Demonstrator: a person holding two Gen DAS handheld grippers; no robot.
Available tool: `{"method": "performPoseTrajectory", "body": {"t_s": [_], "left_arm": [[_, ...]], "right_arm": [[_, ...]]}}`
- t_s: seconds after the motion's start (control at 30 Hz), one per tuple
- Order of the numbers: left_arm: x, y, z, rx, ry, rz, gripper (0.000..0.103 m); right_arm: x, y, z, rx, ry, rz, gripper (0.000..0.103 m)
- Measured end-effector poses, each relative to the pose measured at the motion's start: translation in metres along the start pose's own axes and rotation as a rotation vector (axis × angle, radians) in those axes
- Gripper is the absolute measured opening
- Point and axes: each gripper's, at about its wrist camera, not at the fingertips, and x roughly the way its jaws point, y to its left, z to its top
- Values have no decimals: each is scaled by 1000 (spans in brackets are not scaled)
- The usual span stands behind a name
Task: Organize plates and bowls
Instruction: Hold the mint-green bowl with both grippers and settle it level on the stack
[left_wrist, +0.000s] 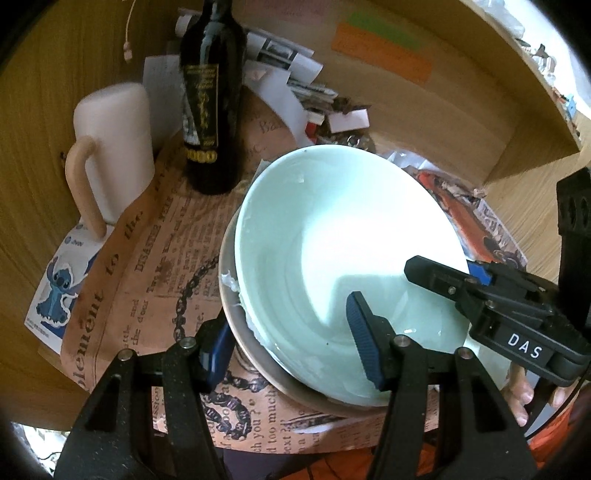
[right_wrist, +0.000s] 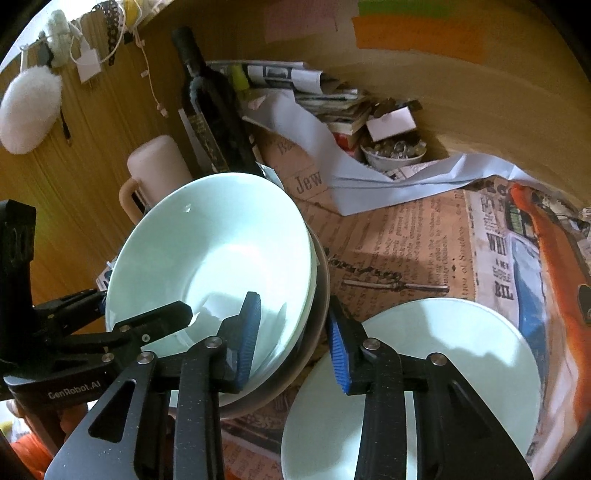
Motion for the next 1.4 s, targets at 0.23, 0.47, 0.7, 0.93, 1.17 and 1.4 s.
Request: {"method": "performPoseTrajectory", "body": {"t_s": [0.23, 0.47, 0.7, 0.93, 1.17, 1.4], "left_arm": [[-12, -16, 7, 27, -49, -9, 58], [-17, -35, 11, 62, -69, -30, 58], [-19, -58, 12, 103, -79, -64, 58], [-16, -84, 12, 144, -73, -106, 58], [-16, -108, 8, 183, -70, -135, 58], [-16, -124, -3, 219, -60, -159, 58]], "right_arm": [[-17, -7, 1, 15, -39, -7, 32], [-38, -18, -3, 34, -74, -26, 32], [-59, -32, -10, 54, -104, -65, 32], [-81, -49, -20, 87, -151, -99, 32], [-100, -63, -32, 108, -173, -135, 32], [-111, -73, -45, 127, -174, -156, 32]]}}
